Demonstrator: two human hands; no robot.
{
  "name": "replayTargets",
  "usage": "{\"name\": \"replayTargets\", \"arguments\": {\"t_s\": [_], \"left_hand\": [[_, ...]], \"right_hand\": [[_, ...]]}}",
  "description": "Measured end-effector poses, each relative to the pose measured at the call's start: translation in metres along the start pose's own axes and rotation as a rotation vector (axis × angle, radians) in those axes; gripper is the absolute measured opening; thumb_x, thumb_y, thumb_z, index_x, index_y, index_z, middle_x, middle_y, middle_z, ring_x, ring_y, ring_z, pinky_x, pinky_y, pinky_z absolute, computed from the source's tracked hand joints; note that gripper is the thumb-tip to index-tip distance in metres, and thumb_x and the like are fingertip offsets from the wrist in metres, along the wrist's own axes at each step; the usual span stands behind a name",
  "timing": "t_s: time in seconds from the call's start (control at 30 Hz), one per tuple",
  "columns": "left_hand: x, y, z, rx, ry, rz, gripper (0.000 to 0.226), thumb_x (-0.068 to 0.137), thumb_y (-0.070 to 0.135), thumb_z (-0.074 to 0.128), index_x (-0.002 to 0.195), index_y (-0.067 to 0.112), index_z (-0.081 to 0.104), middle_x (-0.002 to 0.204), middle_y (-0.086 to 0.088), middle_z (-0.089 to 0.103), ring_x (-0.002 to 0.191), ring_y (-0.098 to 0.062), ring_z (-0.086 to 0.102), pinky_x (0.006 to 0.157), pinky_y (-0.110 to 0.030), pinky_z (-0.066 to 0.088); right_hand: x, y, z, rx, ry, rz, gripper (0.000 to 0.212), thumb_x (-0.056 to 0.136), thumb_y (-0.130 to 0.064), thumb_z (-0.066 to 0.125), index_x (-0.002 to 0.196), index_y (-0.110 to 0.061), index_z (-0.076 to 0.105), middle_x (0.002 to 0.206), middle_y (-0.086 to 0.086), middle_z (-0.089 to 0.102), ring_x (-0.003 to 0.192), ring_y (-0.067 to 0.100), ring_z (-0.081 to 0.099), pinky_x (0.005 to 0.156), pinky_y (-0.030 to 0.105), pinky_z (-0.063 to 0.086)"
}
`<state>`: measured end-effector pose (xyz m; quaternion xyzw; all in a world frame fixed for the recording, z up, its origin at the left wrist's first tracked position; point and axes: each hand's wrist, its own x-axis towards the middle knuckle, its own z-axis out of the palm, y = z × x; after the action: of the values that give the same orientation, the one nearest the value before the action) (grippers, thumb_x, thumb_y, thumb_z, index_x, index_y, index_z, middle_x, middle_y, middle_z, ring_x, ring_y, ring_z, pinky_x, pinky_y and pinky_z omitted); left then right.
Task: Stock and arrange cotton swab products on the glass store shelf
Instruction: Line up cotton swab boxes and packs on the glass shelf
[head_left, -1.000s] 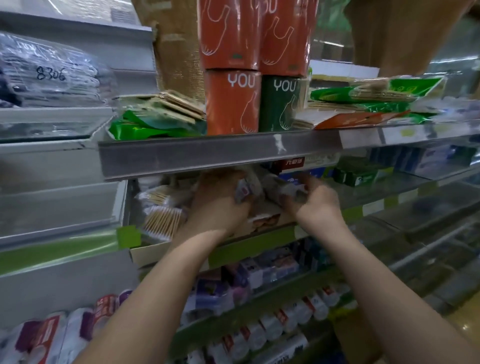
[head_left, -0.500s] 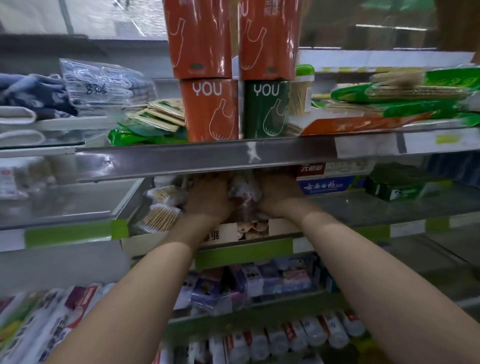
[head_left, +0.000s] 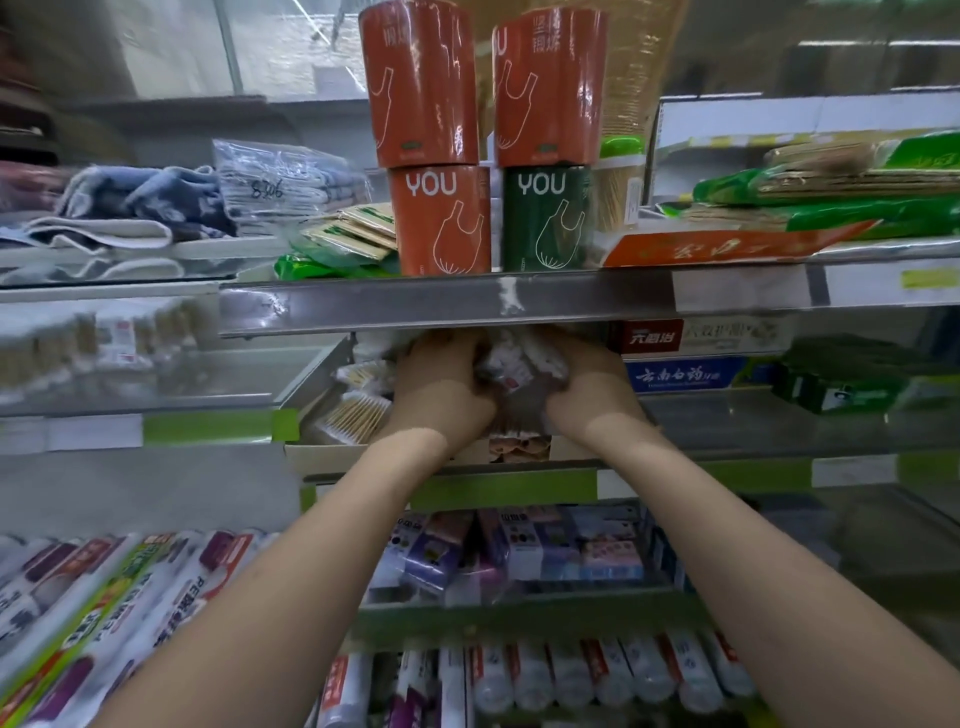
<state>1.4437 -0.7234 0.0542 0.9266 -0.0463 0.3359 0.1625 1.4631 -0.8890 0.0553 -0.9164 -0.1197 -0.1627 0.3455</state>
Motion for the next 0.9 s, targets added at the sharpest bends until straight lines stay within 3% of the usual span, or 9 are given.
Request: {"name": "replayTargets", "arguments": {"t_s": [0.23,0.4,0.5,0.6,0.7,0.8,0.9], "left_hand": [[-0.017,0.011,-0.014,0.100,-0.012,-0.007,0.061,0.075,0.027,0.075,0.133,0.033,0.060,0.125,-0.008,0.066,0.118,-0.034,0.054,0.100,-0.043,0.046],[-0.007,0.014,-0.021,0.018,-0.018,-0.184,0.045,0.077,0.042,0.073,0.121,0.034,0.067,0.123,-0.002,0.068,0.113,-0.029,0.059,0.096,-0.040,0.052],[-0.018,0.011,-0.031,-0.162,-0.017,-0.175,0.039,0.079,0.030,0.074,0.118,0.027,0.069,0.111,-0.001,0.072,0.103,-0.027,0.065,0.087,-0.038,0.056],[-0.032,0.002,-0.045,-0.241,0.019,-0.144,0.048,0.078,0.018,0.073,0.125,0.026,0.066,0.112,-0.003,0.073,0.103,-0.027,0.065,0.088,-0.035,0.056],[-0.044,-0.014,-0.059,-0.262,0.047,-0.138,0.056,0.079,0.017,0.075,0.133,0.024,0.062,0.118,-0.003,0.073,0.109,-0.026,0.065,0.090,-0.029,0.053],[-0.061,-0.038,-0.078,-0.264,0.084,-0.164,0.051,0.077,0.017,0.075,0.128,0.020,0.065,0.110,-0.006,0.074,0.102,-0.028,0.066,0.082,-0.028,0.050],[-0.081,-0.069,-0.100,-0.279,0.109,-0.169,0.038,0.073,0.018,0.073,0.110,0.019,0.068,0.093,-0.003,0.073,0.090,-0.029,0.066,0.076,-0.037,0.054]], "right_hand": [[-0.012,0.005,0.007,0.135,0.084,-0.027,0.060,0.084,-0.017,0.071,0.137,-0.039,0.055,0.137,0.001,0.057,0.124,0.027,0.055,0.105,0.036,0.047],[-0.029,0.000,-0.004,0.158,0.125,-0.082,0.052,0.088,-0.013,0.064,0.135,-0.033,0.058,0.136,0.002,0.058,0.123,0.029,0.054,0.104,0.030,0.044],[-0.039,-0.009,-0.004,0.219,0.148,-0.036,0.059,0.087,-0.007,0.059,0.137,-0.038,0.054,0.137,0.000,0.057,0.126,0.027,0.052,0.110,0.035,0.043],[-0.051,-0.023,0.000,0.148,0.164,-0.027,0.055,0.080,-0.011,0.057,0.129,-0.034,0.048,0.119,0.006,0.061,0.112,0.032,0.057,0.098,0.044,0.051],[-0.066,-0.039,0.007,0.160,0.154,-0.061,0.034,0.082,-0.006,0.056,0.110,-0.021,0.044,0.093,-0.003,0.057,0.095,0.024,0.055,0.082,0.035,0.048],[-0.079,-0.062,0.022,0.220,0.143,-0.128,0.030,0.083,-0.001,0.055,0.110,-0.015,0.052,0.094,0.002,0.064,0.087,0.021,0.060,0.074,0.034,0.049],[-0.089,-0.091,0.046,0.239,0.166,-0.227,0.038,0.086,-0.001,0.058,0.119,-0.018,0.057,0.096,0.001,0.067,0.080,0.017,0.061,0.070,0.030,0.046]]}}
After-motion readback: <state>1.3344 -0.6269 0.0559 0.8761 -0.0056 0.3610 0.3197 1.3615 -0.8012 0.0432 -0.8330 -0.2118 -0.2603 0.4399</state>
